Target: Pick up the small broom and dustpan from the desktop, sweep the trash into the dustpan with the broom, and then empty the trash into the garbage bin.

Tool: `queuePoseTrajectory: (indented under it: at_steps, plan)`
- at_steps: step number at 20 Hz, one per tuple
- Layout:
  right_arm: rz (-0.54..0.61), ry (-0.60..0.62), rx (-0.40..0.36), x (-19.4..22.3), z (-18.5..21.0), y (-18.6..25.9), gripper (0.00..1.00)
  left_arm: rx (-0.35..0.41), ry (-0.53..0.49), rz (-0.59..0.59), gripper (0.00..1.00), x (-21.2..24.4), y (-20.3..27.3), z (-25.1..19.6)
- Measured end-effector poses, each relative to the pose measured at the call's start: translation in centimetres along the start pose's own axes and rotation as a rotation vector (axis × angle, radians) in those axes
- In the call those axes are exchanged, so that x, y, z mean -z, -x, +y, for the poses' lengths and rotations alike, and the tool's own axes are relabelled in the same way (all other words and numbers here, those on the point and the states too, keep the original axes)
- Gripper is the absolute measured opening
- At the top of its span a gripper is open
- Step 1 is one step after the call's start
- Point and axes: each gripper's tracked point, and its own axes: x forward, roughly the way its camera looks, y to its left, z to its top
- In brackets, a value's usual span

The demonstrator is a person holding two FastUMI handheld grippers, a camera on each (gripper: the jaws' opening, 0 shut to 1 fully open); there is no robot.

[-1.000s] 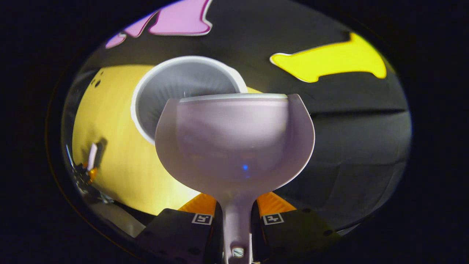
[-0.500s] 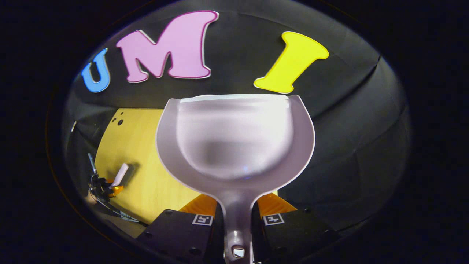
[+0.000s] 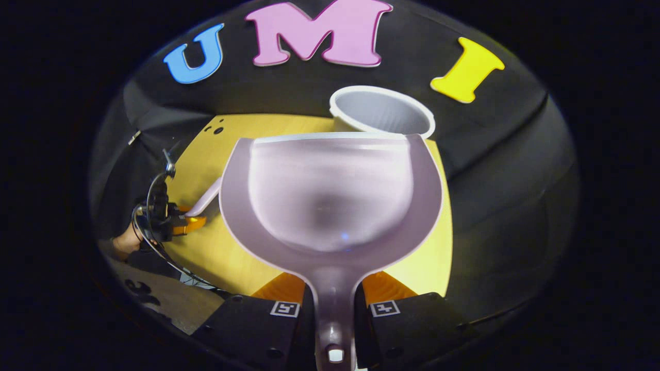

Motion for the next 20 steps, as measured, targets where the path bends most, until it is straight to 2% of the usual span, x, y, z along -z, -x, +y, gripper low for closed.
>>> queuePoseTrajectory:
  at_steps: [5, 6, 7, 13, 18, 20]
  plan:
    - [0.096, 0.011, -0.035, 6.2, 5.7, -7.1, 0.35, -0.030, -0.012, 0.011, 0.26, 0.3, -0.9, 0.7]
    - [0.116, 0.004, -0.032, 7.4, 6.7, -9.3, 0.38, -0.038, -0.015, 0.017, 0.27, 0.5, -1.0, 0.8]
    - [0.118, -0.005, -0.027, 7.8, 6.7, -10.4, 0.35, -0.045, -0.017, 0.023, 0.27, 0.7, -1.4, 0.9]
    - [0.150, -0.086, 0.009, 9.6, 6.5, -15.6, 0.35, -0.067, -0.005, 0.044, 0.27, 1.7, -2.3, 1.3]
    - [0.136, -0.075, 0.023, 9.3, 6.6, -16.9, 0.35, -0.076, -0.006, 0.047, 0.24, 2.0, -2.4, 1.3]
    - [0.151, -0.075, 0.018, 9.4, 6.9, -17.5, 0.34, -0.083, -0.012, 0.049, 0.27, 1.9, -2.4, 1.4]
